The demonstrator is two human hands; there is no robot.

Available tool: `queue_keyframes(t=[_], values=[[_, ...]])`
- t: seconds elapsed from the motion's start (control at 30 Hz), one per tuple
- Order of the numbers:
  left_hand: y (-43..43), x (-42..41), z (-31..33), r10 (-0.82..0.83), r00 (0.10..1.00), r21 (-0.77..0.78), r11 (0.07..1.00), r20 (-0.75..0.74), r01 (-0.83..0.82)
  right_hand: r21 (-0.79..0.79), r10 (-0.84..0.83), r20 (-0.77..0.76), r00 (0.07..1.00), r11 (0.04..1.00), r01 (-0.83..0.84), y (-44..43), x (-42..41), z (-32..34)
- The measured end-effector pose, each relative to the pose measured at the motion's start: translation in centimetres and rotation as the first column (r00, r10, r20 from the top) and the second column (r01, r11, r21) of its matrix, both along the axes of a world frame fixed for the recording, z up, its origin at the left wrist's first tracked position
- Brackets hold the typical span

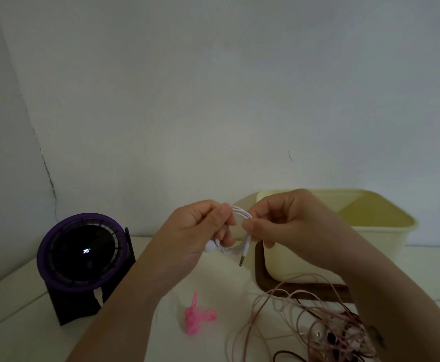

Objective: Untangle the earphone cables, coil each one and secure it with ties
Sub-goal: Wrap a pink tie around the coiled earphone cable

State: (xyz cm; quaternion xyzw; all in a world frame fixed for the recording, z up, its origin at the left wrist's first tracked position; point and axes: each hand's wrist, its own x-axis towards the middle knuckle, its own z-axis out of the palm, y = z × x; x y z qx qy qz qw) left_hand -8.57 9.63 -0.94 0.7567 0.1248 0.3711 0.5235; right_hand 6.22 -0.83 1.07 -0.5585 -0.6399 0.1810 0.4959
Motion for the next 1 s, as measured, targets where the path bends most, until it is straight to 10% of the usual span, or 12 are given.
queue_keyframes(t=[0.3, 0.7, 1.0], values=[[-1.1, 1.9, -2.0, 0.235, 0.972, 0.146, 0.961, 0.022, -0.236, -0.03, 0.022, -0.369, 0.929, 0.999, -0.036, 1.5, -1.0, -1.3], [-1.6, 2.3, -1.9, 0.189, 0.977, 0.006, 0.982, -0.1, -0.189, -0.049, -0.012, -0.175, 0.984, 0.999, 0.004, 1.6, -0.2, -1.6], [-1.9, 2.1, -1.7, -0.039, 0.999, -0.099, 0.994, -0.032, 0.036, -0.075, 0.084, -0.339, 0.937, 0.99, -0.116, 2.0, 0.9, -2.3]])
